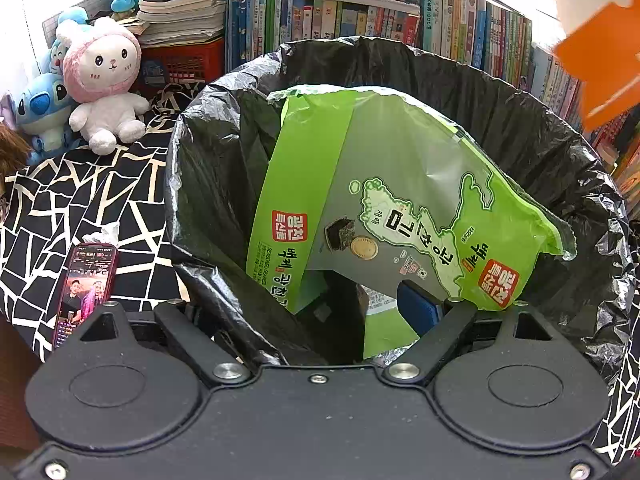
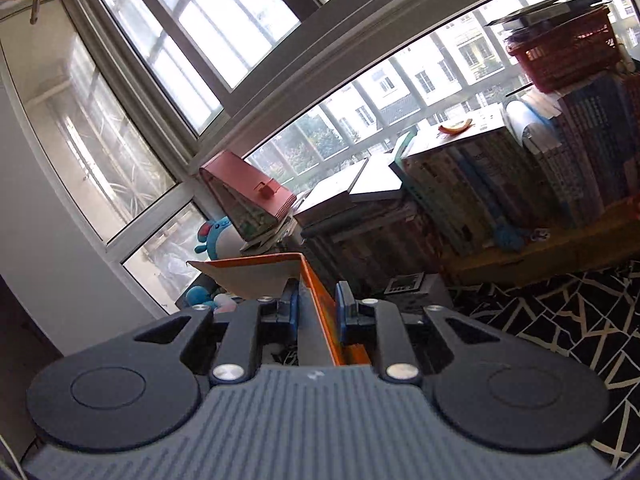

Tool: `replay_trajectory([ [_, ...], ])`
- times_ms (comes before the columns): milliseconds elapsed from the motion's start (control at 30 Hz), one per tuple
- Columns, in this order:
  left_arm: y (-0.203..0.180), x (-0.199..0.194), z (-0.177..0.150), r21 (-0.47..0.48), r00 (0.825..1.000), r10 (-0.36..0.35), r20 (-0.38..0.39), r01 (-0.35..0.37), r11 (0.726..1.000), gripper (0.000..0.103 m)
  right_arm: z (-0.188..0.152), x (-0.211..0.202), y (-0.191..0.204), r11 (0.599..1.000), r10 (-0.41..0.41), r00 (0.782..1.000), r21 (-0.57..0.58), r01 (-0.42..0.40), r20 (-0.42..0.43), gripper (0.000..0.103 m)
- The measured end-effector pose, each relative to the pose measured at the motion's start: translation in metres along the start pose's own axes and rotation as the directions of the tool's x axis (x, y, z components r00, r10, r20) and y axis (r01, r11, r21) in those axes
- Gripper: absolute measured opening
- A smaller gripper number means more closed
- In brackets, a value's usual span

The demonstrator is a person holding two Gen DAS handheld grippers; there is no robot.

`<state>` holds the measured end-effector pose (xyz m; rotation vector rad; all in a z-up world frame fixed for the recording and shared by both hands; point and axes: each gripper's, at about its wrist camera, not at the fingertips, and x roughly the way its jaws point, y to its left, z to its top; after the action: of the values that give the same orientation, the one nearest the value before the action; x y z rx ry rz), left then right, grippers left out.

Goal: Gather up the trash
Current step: 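Carry the orange box with the right tool into the bin and release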

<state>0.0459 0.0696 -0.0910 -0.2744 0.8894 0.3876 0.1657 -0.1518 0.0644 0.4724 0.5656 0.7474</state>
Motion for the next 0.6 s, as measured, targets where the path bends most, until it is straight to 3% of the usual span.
replay_trajectory([
  [267,0.0,0.0,-0.001,-0.002,1.0,-0.001,0.001,0.001,1.0,0.088,-0.021,0.038,0.013,0.998,0.0,0.995,-0.06,-0.006,-0.095,0.024],
  [600,0.0,0.0,-0.001,-0.003,1.0,-0.001,0.003,0.001,1.0,0.088,-0.044,0.077,0.002,0.994,-0.093,0.977,-0.076,0.08,-0.191,0.026],
])
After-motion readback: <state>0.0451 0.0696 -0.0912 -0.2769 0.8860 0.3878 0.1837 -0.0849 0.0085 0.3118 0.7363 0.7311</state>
